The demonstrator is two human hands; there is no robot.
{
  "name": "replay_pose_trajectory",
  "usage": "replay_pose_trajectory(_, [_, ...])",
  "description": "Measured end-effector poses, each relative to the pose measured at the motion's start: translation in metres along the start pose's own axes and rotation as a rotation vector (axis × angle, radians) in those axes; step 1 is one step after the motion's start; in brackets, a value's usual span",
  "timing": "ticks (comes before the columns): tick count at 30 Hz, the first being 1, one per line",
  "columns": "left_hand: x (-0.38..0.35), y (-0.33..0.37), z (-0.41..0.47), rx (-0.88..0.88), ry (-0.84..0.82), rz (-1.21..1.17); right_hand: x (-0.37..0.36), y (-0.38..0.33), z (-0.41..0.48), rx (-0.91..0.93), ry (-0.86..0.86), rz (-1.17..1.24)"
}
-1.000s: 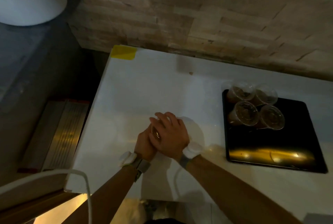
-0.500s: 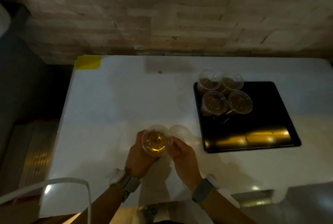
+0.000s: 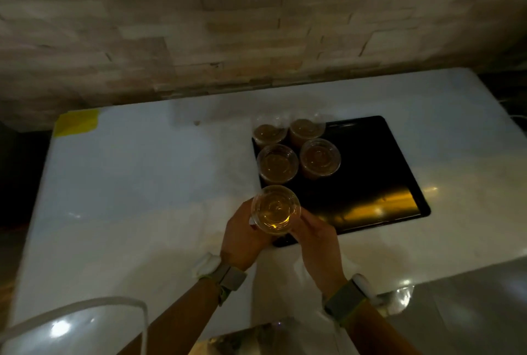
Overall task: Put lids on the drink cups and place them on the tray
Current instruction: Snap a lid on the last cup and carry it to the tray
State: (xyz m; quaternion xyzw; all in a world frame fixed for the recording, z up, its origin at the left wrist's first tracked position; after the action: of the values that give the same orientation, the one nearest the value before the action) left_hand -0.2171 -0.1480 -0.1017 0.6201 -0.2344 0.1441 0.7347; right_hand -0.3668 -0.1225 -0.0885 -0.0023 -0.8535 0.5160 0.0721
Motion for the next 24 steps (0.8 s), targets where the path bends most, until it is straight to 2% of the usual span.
replay_pose_trajectory(2, [-0.011,-0.002,0.004,0.060,-0.017,0.035,0.010,0.006,0.008,0.007,0.010,-0.026])
replay_pose_trajectory(5, [-0.021,-0.010,0.003,0.163,-0.044,-0.139,0.022,0.014,0.016,-0.016,-0.017,-0.014])
replay_pose_trajectory(7, [-0.026,-0.013,0.002,0.186,-0.051,-0.134,0.024,0.017,0.018,-0.027,-0.030,0.001])
replay_pose_trajectory(8, [-0.028,-0.013,0.003,0.192,-0.041,-0.114,0.026,0.019,0.019,-0.030,-0.036,0.009])
replay_pose_trajectory(11, [-0.032,-0.008,0.008,0.151,-0.020,0.144,0.029,0.021,0.022,-0.023,-0.052,-0.009])
replay_pose_trajectory(16, [-0.038,-0.019,0.009,0.090,-0.052,0.245,0.031,0.019,0.023,-0.033,-0.070,-0.017])
replay_pose_trajectory(20, [-0.037,-0.018,0.006,0.101,-0.039,0.166,0.033,0.020,0.025,-0.019,-0.055,-0.050])
replay_pose_trajectory(24, [-0.024,-0.016,-0.003,0.120,0.029,0.019,0.034,0.023,0.025,-0.129,-0.019,0.095])
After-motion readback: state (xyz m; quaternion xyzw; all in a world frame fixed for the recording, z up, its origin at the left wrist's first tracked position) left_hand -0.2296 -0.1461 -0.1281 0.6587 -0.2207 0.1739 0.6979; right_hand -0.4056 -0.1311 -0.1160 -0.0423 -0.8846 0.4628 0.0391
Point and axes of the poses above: each hand's wrist, its own z-axis towards the middle knuckle, its own x-axis out of the back of the hand, y = z × x, the point moved 3 cm from there along z, towards the middle knuckle, and after that the axes turned 13 degrees about -x, right-handed, at the moved point
